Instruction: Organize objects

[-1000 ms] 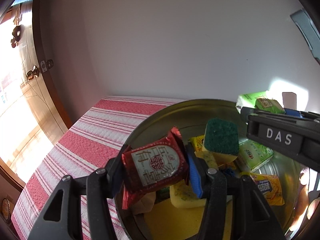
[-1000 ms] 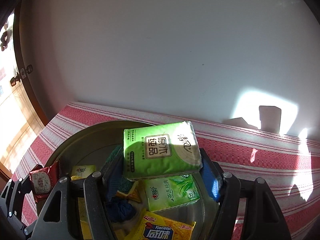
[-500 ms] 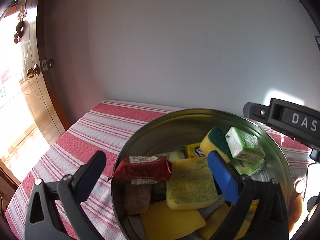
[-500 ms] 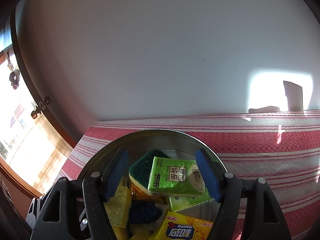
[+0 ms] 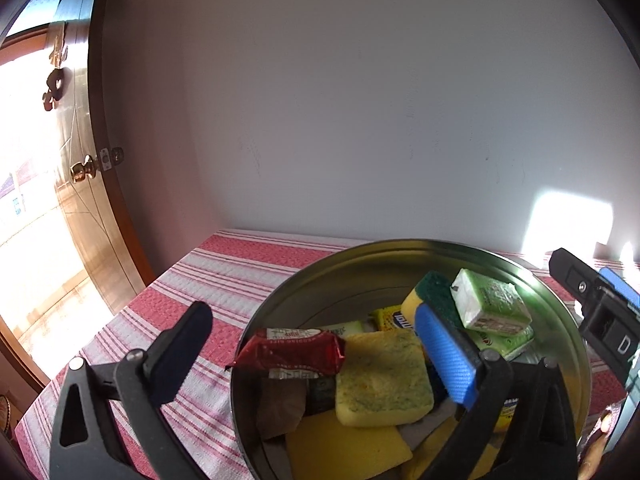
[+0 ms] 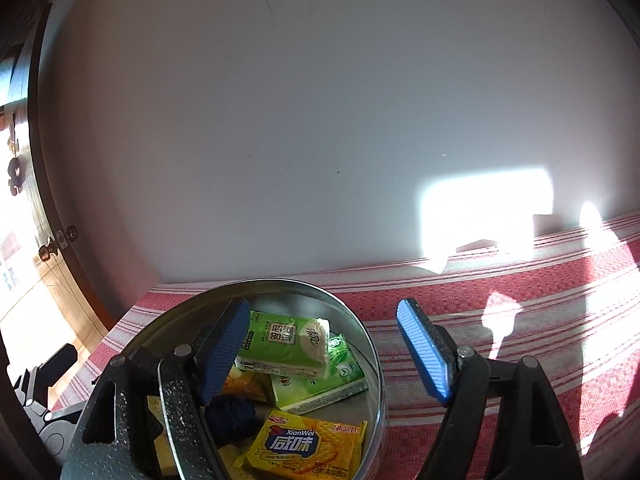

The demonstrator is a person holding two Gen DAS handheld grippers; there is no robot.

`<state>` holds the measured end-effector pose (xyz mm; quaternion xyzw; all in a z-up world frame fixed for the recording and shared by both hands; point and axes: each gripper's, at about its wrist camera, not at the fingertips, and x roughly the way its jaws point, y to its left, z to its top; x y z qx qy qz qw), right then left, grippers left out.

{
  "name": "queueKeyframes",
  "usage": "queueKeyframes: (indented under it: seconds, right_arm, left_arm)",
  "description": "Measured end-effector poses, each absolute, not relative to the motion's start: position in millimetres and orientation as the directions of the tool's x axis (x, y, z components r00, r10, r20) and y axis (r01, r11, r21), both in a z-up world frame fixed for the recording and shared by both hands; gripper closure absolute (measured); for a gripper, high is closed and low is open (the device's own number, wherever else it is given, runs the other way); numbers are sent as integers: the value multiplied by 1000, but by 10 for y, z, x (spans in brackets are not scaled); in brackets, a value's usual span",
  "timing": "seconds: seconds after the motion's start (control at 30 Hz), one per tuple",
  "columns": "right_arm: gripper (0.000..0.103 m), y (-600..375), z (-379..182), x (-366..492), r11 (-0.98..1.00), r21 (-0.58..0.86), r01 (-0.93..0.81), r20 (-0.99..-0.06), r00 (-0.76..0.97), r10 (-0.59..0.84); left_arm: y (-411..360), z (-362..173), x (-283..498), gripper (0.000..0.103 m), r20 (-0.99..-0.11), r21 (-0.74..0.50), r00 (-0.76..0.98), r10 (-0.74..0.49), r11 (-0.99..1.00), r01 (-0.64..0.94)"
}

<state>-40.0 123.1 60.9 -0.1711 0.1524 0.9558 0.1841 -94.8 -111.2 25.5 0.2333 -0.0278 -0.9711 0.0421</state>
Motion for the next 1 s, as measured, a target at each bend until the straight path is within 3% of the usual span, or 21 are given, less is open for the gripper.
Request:
queueKeyframes:
  seconds: [0.17,0.33,0.53,0.73,1.0]
  right_arm:
    - [24,1130,619,-370,-905,178,-386,-329,-890,315]
    - [15,1044,624,-283,-906,120,-405,-259,-894,366]
    - [12,1133,573,-330,-903,137,-406,-263,-894,362]
    - [12,1154,538,-305,-906,125,-405,-266,-893,362]
    - [12,1041,523,-246,-928,41,-371,-244,-904,351]
  left_arm:
    - [-1108,267,-869,1,-401,63,-910,-106,-994,88]
    - [-1091,267,-790,1,-353,68,-928,-121,-992,103]
    - [-1104,270,-730,0,-329,58,-935,-134,-991,122]
    - [-1235,248,-683,0,-356,-27,-928,-111,-991,128]
    - [-1307,176,-642,0,-380,-48,-917,-123,-987,152]
